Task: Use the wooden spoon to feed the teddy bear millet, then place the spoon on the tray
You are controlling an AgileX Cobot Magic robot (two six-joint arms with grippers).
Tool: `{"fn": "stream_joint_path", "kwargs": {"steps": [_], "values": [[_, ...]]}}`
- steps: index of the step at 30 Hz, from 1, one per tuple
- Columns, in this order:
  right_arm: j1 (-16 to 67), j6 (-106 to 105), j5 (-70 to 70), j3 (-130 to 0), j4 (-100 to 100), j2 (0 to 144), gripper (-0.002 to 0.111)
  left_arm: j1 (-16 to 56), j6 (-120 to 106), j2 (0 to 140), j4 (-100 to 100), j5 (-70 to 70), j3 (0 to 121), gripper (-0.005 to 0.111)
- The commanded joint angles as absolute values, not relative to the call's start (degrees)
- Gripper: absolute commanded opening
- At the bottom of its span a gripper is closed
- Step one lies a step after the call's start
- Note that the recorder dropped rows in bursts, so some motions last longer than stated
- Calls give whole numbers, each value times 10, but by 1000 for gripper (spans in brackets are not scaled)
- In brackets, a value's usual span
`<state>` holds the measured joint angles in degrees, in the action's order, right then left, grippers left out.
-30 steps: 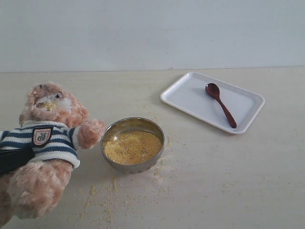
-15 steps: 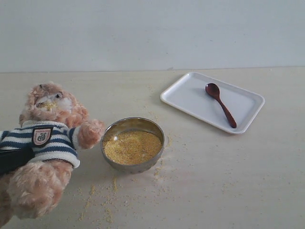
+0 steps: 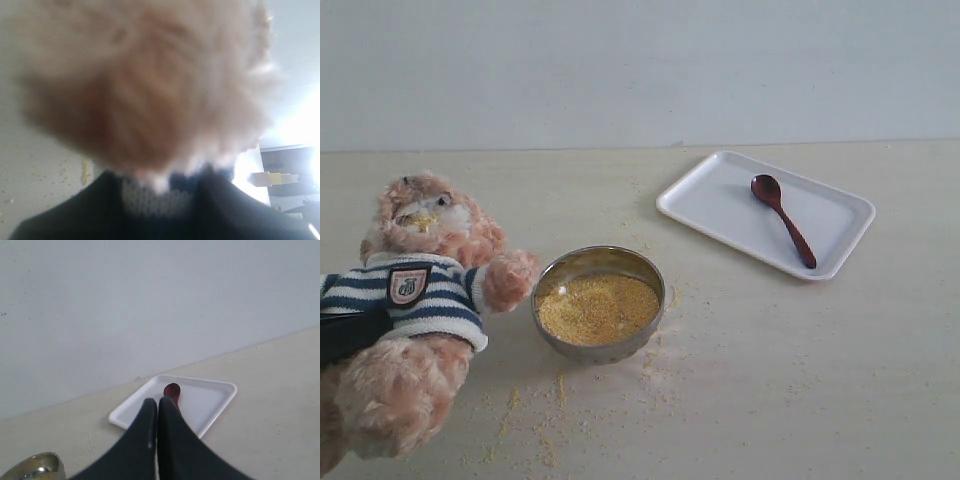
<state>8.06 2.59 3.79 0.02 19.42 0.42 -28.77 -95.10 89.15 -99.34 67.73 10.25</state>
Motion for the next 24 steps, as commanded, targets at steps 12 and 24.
{"fn": "stream_joint_path", "kwargs": {"steps": [12, 24], "values": [[79, 25, 157, 0, -113, 0, 0, -288, -956, 891, -999, 700, 106, 5], [79, 51, 191, 0, -77, 0, 0, -288, -956, 891, -999, 700, 106, 5]]}}
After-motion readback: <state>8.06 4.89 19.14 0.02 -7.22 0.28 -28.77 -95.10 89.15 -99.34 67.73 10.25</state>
